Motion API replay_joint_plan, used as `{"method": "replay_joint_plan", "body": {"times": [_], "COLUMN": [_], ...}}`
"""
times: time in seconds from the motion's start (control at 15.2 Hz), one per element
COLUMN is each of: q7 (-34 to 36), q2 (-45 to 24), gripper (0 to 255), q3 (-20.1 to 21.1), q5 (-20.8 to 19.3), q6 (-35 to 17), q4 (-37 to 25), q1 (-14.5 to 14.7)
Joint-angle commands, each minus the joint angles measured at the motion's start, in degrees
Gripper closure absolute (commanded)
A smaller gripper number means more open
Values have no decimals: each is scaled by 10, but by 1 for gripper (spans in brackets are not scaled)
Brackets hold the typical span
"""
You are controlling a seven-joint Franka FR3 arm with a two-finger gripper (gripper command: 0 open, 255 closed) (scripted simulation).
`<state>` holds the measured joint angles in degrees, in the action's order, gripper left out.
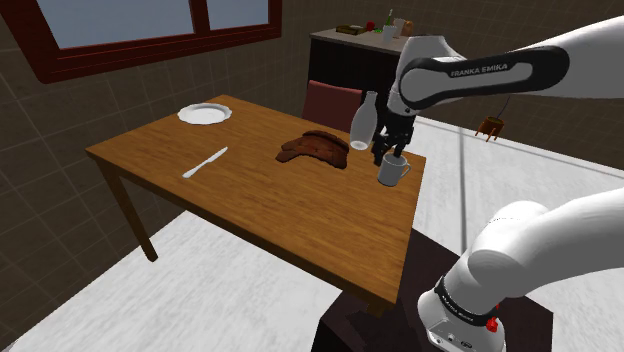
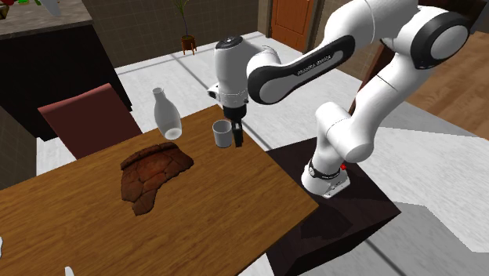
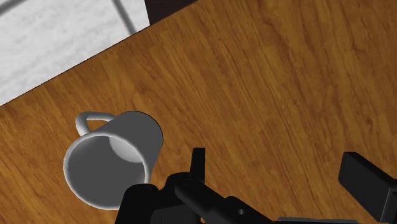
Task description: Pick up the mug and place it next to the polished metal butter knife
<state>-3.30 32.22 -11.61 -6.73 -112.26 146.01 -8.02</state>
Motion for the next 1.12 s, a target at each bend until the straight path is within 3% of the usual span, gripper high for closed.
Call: {"method": "replay_joint_plan", "body": {"times": [0.0, 0.53, 1.06], "q7": [-9, -51, -56], "q2": [-30, -157, -197], "gripper": [0, 0, 0], "q3": [-14, -72, -82], "q5": [-13, -45, -42], "q6": [-35, -151, -218], "q4": [0, -34, -7], "q1": [-10, -43, -43]}}
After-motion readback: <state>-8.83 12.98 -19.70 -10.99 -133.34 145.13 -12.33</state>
